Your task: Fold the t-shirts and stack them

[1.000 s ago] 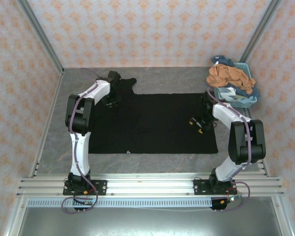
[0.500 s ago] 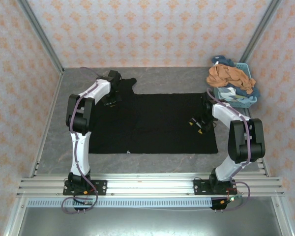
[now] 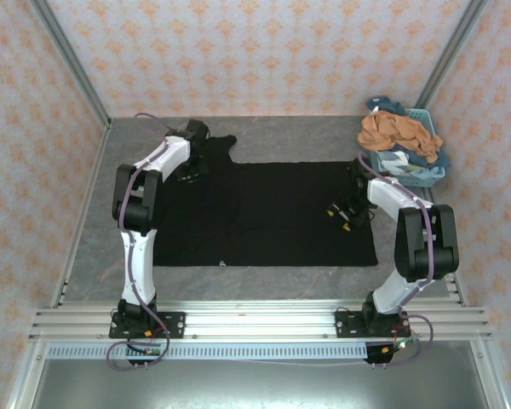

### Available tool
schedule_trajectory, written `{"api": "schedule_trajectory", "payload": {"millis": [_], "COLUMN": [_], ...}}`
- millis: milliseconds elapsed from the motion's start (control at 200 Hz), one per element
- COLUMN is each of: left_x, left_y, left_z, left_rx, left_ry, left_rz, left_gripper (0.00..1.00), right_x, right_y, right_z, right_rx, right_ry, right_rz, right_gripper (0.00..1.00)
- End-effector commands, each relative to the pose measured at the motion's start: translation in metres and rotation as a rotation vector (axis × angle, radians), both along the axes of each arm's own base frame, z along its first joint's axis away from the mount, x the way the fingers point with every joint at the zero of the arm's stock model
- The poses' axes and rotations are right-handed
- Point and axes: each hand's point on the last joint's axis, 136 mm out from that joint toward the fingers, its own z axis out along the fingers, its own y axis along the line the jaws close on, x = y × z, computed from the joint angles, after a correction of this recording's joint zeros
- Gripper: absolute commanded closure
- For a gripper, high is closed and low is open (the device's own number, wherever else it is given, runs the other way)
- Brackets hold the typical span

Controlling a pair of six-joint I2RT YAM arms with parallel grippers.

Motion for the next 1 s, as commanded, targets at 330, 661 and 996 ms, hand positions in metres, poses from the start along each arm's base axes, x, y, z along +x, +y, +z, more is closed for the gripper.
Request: {"api": "schedule_trajectory", "payload": {"millis": [330, 661, 996], "left_x": [0.001, 0.001, -0.049], "left_y": [0.02, 0.033, 0.026], "left_z": [0.036, 0.032, 0.066], "left_rx": [0.084, 0.156, 0.089], "left_ry": [-0.039, 0.006, -0.009], "left_rz": [0.022, 0.04, 0.155], "left_gripper": [1.0, 1.0, 0.44], "right_x": [0.007, 0.006, 0.01], "right_y": [0.0, -0.003, -0.005], "right_z": [0.005, 0.005, 0.009], "right_rx": [-0.01, -0.024, -0.043], "right_ry": [-0.015, -0.013, -0.027], "right_rz": [-0.003, -0.008, -0.001], "right_gripper": [0.47, 0.47, 0.46]}}
